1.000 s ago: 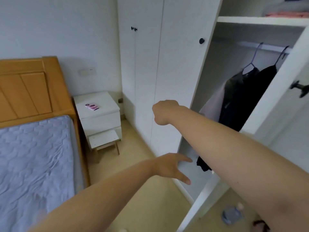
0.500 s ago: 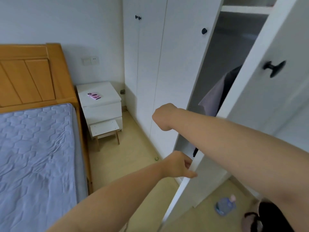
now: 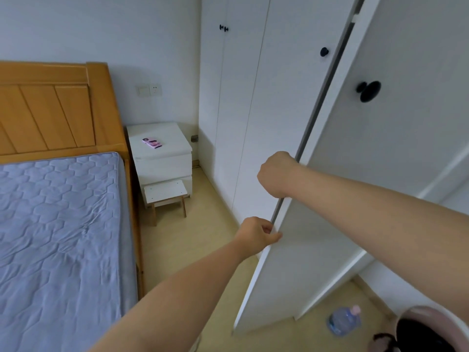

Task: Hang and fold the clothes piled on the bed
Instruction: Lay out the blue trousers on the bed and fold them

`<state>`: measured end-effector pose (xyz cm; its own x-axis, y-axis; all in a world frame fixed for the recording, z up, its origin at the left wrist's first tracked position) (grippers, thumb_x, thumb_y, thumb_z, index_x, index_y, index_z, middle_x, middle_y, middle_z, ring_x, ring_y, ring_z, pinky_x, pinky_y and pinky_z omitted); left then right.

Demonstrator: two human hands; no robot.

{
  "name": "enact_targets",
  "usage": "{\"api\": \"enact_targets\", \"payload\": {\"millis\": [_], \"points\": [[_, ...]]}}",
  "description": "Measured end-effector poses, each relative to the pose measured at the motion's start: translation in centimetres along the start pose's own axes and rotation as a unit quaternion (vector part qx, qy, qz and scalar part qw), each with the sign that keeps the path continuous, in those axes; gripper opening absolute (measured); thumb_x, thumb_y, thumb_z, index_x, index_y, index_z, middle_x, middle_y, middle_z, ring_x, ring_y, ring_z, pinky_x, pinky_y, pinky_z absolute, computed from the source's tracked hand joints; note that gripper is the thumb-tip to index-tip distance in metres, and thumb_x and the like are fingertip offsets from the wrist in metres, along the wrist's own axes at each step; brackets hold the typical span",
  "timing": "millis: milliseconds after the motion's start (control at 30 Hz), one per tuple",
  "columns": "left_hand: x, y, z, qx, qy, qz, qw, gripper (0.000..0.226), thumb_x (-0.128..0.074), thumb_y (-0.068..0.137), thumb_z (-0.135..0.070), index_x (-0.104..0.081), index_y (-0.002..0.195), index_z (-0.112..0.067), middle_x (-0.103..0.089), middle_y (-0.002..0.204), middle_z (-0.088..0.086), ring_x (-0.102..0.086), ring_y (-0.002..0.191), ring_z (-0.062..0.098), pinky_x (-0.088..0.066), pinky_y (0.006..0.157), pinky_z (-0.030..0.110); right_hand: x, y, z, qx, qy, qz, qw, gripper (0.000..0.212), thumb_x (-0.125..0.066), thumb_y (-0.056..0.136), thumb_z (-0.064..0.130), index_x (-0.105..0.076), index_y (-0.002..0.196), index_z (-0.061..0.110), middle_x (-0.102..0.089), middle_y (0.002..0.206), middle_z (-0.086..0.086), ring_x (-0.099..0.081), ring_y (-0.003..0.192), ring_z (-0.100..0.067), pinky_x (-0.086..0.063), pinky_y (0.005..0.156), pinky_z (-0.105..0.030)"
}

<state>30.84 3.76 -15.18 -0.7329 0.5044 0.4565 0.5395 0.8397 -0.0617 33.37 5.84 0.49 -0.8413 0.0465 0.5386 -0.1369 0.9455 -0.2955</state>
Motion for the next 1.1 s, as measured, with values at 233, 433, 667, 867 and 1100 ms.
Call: {"api": "enact_targets", "payload": {"millis": [233, 433, 667, 867, 1100], "points": [[2.1, 3.2, 0.8, 0.007, 0.006, -0.026, 1.000, 0.037, -0.064, 0.088, -0.029, -0.043, 0.065, -0.010, -0.033, 0.060, 0.000, -0.031, 0.058, 0.016, -0.028, 0.059, 0.028, 0.2, 0.7, -0.5, 0.003, -0.036, -0.049, 0.998, 0.027, -0.037, 0.068, -0.008, -0.037, 0.061, 0.017, -0.035, 0.060, 0.006, -0.028, 0.052, -0.009, -0.018, 0.051, -0.023], [3.7, 7.7, 1.2, 0.004, 0.032, -0.041, 0.999, 0.035, -0.058, 0.093, -0.025, -0.040, 0.064, -0.018, -0.039, 0.062, -0.004, -0.036, 0.061, 0.016, -0.030, 0.055, 0.025, -1.3, 3.4, -2.1, 0.073, -0.068, -0.101, 0.990, 0.029, -0.018, 0.058, -0.008, -0.031, 0.058, 0.018, -0.030, 0.055, 0.006, -0.021, 0.052, -0.009, -0.023, 0.063, -0.029], [5.2, 16.1, 2.4, 0.006, 0.007, -0.048, 0.999, 0.039, -0.054, 0.095, -0.019, -0.035, 0.061, -0.021, -0.038, 0.060, -0.004, -0.034, 0.058, 0.015, -0.029, 0.057, 0.028, -4.1, 11.4, -6.0, 0.095, -0.111, -0.092, 0.985, 0.034, -0.024, 0.064, -0.008, -0.037, 0.061, 0.023, -0.031, 0.054, 0.008, -0.021, 0.048, -0.010, -0.017, 0.056, -0.029], [4.6, 27.2, 1.4, 0.055, -0.007, -0.008, 0.998, 0.025, -0.042, 0.099, -0.020, -0.062, 0.095, -0.006, -0.058, 0.089, 0.004, -0.050, 0.082, 0.018, -0.036, 0.070, 0.025, -10.1, 19.7, -12.9, 0.076, -0.139, -0.012, 0.987, 0.033, -0.054, 0.077, 0.002, -0.043, 0.056, 0.025, -0.034, 0.049, 0.010, -0.032, 0.052, -0.013, -0.026, 0.067, -0.030], [0.2, 34.7, -3.7, 0.050, -0.112, 0.111, 0.986, 0.054, -0.034, 0.104, -0.023, -0.011, 0.152, -0.015, -0.030, 0.150, 0.003, -0.030, 0.139, 0.020, -0.024, 0.107, 0.023, -18.4, 21.5, -21.6, -0.097, -0.183, -0.090, 0.974, 0.052, -0.027, 0.102, 0.032, -0.034, 0.143, 0.001, -0.021, 0.153, -0.026, -0.007, 0.145, -0.038, 0.007, 0.113, -0.055]]}}
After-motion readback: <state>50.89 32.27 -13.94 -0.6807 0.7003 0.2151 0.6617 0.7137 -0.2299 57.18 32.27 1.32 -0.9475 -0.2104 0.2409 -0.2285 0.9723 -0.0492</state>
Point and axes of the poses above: each hand's wrist, its own y-axis towards the middle knuckle, its own x-axis out of the back of the hand, z = x × y, the point moved 6 cm from there along y, towards the middle knuckle
